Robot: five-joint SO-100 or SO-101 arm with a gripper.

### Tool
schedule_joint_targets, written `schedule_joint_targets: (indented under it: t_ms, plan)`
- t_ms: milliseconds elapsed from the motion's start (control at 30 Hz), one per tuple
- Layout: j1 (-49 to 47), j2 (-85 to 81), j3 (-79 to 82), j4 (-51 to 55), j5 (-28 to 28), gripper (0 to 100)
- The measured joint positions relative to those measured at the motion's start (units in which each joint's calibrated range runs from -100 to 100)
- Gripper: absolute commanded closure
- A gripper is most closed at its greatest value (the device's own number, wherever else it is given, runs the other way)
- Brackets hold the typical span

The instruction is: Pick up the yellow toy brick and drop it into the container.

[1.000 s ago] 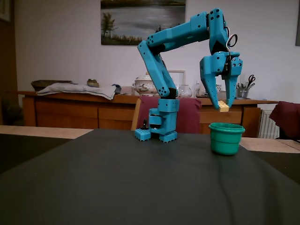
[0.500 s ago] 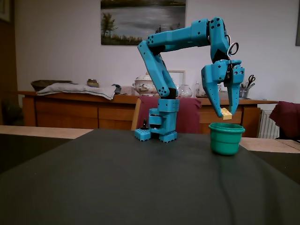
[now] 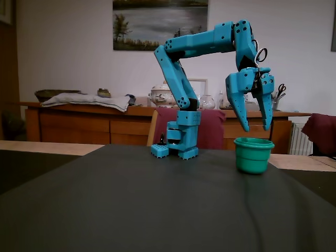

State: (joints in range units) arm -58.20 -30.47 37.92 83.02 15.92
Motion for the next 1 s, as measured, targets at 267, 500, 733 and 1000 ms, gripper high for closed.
schedule_joint_targets:
  t_ms: [267, 500, 733, 1000]
  plan:
    - [6.7, -0.1, -1.9, 0.1, 0.1, 100]
    - [26.1, -2.0, -14.0, 2.8, -0.2, 100]
    - [48.8, -16.7, -17.2, -3.7, -5.0, 100]
    - [60.4, -37.7, -13.1, -4.2, -12.5, 100]
